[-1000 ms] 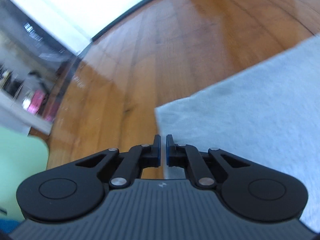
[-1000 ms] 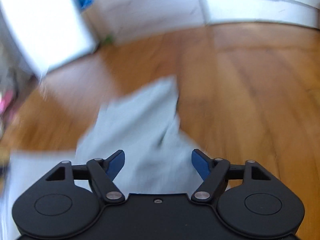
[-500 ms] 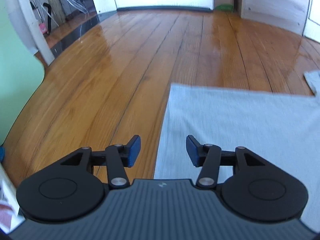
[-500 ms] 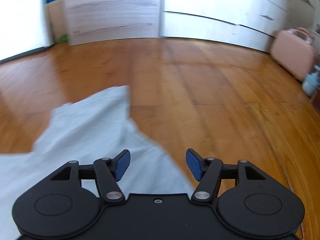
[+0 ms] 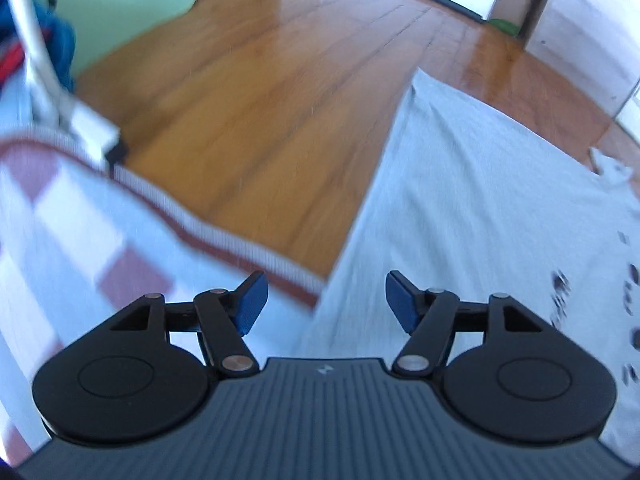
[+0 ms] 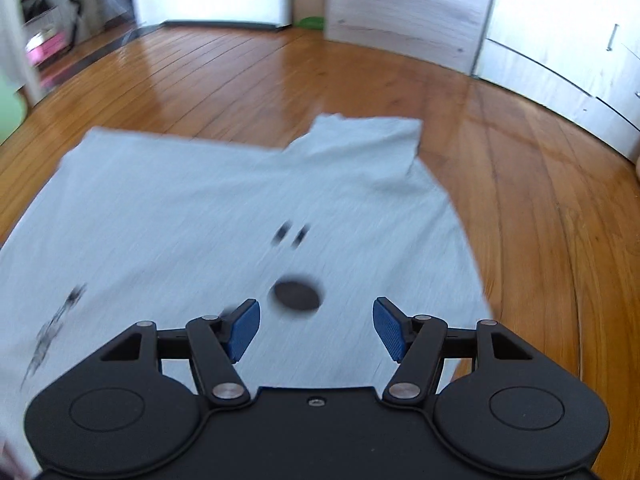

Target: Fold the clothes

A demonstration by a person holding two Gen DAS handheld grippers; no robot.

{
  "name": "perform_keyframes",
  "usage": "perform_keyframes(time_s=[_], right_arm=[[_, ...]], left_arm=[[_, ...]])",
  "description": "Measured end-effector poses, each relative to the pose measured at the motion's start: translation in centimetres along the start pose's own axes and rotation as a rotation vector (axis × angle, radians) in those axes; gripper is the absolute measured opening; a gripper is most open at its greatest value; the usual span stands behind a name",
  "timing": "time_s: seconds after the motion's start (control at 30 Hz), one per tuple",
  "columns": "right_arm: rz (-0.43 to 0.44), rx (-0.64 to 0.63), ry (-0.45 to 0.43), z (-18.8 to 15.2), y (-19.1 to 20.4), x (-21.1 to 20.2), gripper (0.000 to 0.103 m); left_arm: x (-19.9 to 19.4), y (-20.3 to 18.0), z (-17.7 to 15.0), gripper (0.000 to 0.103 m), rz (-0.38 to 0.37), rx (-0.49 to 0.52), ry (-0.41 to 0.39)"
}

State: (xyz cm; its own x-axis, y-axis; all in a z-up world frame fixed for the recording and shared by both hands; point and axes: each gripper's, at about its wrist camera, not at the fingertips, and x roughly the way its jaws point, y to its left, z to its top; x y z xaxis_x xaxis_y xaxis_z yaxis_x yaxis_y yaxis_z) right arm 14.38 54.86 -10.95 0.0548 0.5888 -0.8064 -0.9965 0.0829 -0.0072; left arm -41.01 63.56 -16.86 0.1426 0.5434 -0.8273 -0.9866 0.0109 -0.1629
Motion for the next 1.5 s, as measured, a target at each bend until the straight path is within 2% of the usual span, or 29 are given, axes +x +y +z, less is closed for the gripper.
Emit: perform_keyframes(time_s=[0.07, 0.2, 0.3, 0.37, 0.43, 0.5, 0.53, 0.57, 0.6, 0.63, 0.67, 0.7, 0.73, 0.77, 0.8, 0.83, 0.87, 0.9, 0.97, 1.07, 1.13, 1.17, 1.23, 1.33, 1.4, 1.5], right_arm=[[0.032, -0.022, 0.013, -2.5, 1.8, -1.9, 0.067], [0.084, -0.068, 0.021, -8.7, 5.6, -5.4, 0.069], [0.103, -0.021, 0.024, -14.1, 7.2, -6.9, 0.074], [0.093, 0.045, 0.040, -17.7, 7.5, -7.5, 0.074], [0.061, 0.134, 0.050, -20.7, 6.4, -7.9, 0.074], [0.015, 0.222, 0.046, -23.6, 5.1, -8.4, 0.074], [-0.030, 0.255, 0.033, -24.8, 4.5, -8.7, 0.074], [-0.071, 0.282, 0.016, -25.8, 3.9, -8.9, 0.076], [-0.088, 0.309, 0.009, -26.4, 3.3, -8.9, 0.077], [-0.105, 0.337, 0.001, -27.1, 2.7, -8.8, 0.080], [-0.113, 0.362, -0.008, -27.6, 2.2, -8.8, 0.080], [-0.093, 0.379, -0.022, -27.8, 2.0, -8.6, 0.081], [-0.073, 0.396, -0.036, -28.0, 1.9, -8.5, 0.082], [-0.044, 0.402, -0.056, -28.2, 1.9, -8.4, 0.077], [0.001, 0.373, -0.086, -28.1, 2.4, -8.4, 0.047], [0.009, 0.343, -0.090, -27.9, 3.0, -8.2, 0.019], [0.014, 0.315, -0.097, -27.7, 3.6, -8.2, 0.010], [0.013, 0.295, -0.115, -27.4, 3.8, -8.7, 0.008], [0.013, 0.258, -0.150, -26.8, 4.3, -9.8, 0.006], [0.031, 0.247, -0.179, -26.4, 3.8, -11.4, 0.006], [0.039, 0.256, -0.174, -26.4, 3.5, -11.8, 0.005], [0.046, 0.269, -0.163, -26.2, 3.3, -12.0, 0.005], [0.095, 0.319, -0.164, -25.5, 3.1, -13.3, 0.005], [0.243, 0.393, -0.250, -25.1, 3.0, -17.5, 0.004], [0.303, 0.418, -0.256, -25.5, 3.2, -19.2, 0.004], [0.200, 0.365, -0.066, -27.7, 4.3, -16.6, 0.004]], left_arm=[[-0.1, 1.3, -1.2, 0.065, -0.032, 0.009, 0.042], [-0.8, 4.3, -3.0, 0.065, -0.101, -0.111, 0.121], [-0.9, 6.7, -4.7, 0.074, -0.137, -0.229, 0.192], [0.3, 7.8, -5.7, 0.075, -0.199, -0.322, 0.264], [1.1, 7.4, -5.9, 0.075, -0.246, -0.354, 0.279], [2.0, 7.0, -6.1, 0.081, -0.293, -0.385, 0.292], [2.2, 6.5, -6.1, 0.086, -0.283, -0.379, 0.262], [2.5, 6.0, -6.1, 0.086, -0.270, -0.372, 0.230], [2.7, 5.5, -6.0, 0.089, -0.258, -0.365, 0.198], [3.0, 5.0, -6.0, 0.085, -0.245, -0.358, 0.166], [3.3, 4.4, -5.8, 0.048, -0.257, -0.339, 0.163], [3.6, 3.8, -5.7, 0.017, -0.270, -0.319, 0.162], [3.9, 2.8, -5.5, 0.007, -0.253, -0.264, 0.177], [3.4, 1.8, -5.4, 0.007, -0.197, -0.197, 0.153], [2.3, 0.7, -5.1, 0.007, -0.135, -0.113, 0.092], [0.7, -0.4, -4.5, 0.007, -0.082, -0.022, -0.006], [-1.4, -1.1, -3.9, 0.007, -0.037, 0.061, -0.118], [-3.2, -1.4, -3.4, 0.007, -0.022, 0.106, -0.199], [-5.2, -0.5, -2.7, 0.007, -0.056, 0.095, -0.236], [-3.0, 1.7, -3.7, 0.011, -0.022, 0.035, -0.068], [0.2, 3.4, -4.8, 0.012, 0.070, -0.028, 0.123], [1.4, 4.3, -5.2, 0.012, 0.085, -0.060, 0.194], [2.2, 5.6, -4.9, 0.012, 0.040, -0.132, 0.200], [1.7, 5.3, -3.8, 0.012, 0.086, -0.085, 0.125], [2.1, 5.1, -3.7, 0.012, 0.130, -0.054, 0.122], [2.5, 5.9, -3.7, 0.012, 0.122, -0.086, 0.163]])
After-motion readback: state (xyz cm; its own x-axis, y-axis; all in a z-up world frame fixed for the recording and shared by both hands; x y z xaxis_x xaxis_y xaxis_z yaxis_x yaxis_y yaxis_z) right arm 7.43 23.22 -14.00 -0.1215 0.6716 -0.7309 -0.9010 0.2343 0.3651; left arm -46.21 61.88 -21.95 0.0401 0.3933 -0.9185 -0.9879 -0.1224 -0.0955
